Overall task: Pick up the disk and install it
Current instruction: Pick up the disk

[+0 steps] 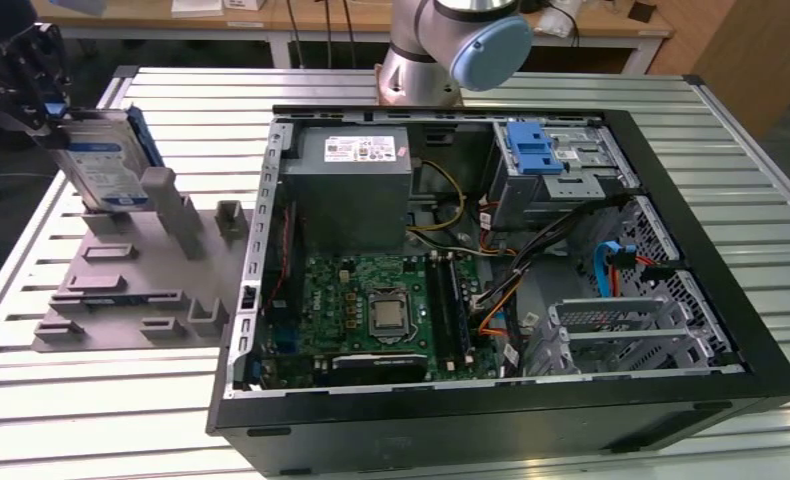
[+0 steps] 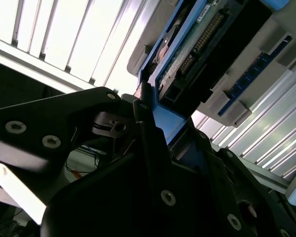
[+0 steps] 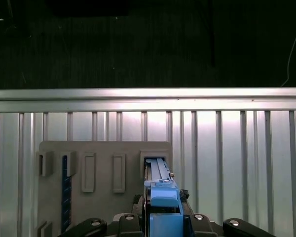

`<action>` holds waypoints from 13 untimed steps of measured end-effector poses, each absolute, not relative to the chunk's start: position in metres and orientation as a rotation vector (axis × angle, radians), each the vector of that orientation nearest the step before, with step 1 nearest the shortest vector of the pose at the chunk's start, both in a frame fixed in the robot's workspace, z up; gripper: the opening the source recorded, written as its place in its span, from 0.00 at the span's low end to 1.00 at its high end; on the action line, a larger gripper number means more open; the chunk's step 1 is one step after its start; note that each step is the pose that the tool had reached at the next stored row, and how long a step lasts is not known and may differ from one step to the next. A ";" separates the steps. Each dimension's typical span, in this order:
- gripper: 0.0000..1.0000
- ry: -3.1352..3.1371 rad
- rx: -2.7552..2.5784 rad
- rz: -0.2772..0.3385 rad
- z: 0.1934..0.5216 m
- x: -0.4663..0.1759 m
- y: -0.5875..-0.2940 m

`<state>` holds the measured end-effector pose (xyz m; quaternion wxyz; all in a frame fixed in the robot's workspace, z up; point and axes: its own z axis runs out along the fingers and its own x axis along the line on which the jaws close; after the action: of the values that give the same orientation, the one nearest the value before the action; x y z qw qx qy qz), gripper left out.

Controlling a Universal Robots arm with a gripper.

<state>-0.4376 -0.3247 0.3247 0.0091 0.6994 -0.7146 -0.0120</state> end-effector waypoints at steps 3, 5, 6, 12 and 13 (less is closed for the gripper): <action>0.36 -2.232 2.184 -0.038 0.328 -0.438 -0.325; 0.36 -2.232 2.184 -0.038 0.330 -0.438 -0.324; 0.36 -2.232 2.184 -0.038 0.332 -0.438 -0.324; 0.36 -2.232 2.185 -0.037 0.337 -0.438 -0.324; 0.36 -2.232 2.185 -0.038 0.337 -0.438 -0.324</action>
<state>-0.4376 -0.3239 0.3371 0.0090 0.6994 -0.7146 -0.0120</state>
